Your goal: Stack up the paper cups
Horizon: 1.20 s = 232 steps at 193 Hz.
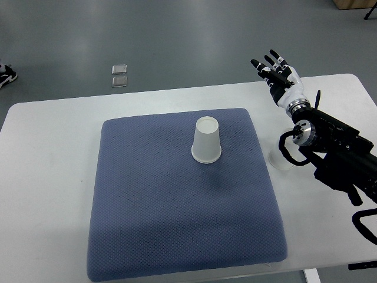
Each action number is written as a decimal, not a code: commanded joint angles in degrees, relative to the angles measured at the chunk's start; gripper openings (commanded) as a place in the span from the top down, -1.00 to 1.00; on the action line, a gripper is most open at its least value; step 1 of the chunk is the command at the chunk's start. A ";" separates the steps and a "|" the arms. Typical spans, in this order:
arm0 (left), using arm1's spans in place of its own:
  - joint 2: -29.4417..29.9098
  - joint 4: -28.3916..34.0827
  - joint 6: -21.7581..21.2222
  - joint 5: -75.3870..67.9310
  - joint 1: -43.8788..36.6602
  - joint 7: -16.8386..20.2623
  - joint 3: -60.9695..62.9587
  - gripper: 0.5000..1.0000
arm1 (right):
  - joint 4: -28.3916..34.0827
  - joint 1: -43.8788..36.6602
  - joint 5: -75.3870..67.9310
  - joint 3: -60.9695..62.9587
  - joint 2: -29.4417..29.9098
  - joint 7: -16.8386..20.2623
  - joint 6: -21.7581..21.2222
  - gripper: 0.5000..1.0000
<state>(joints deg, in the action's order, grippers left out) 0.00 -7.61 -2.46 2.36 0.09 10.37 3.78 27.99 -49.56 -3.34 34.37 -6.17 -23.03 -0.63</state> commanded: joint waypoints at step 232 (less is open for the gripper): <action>0.00 0.05 0.00 0.01 0.00 0.00 0.00 -1.00 | 15.69 -9.24 29.87 -17.67 -30.39 2.29 -11.14 -0.64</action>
<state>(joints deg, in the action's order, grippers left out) 0.00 -7.62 -2.46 2.36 0.09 10.37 3.78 42.26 -57.06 19.54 19.15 -33.82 -20.74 -8.66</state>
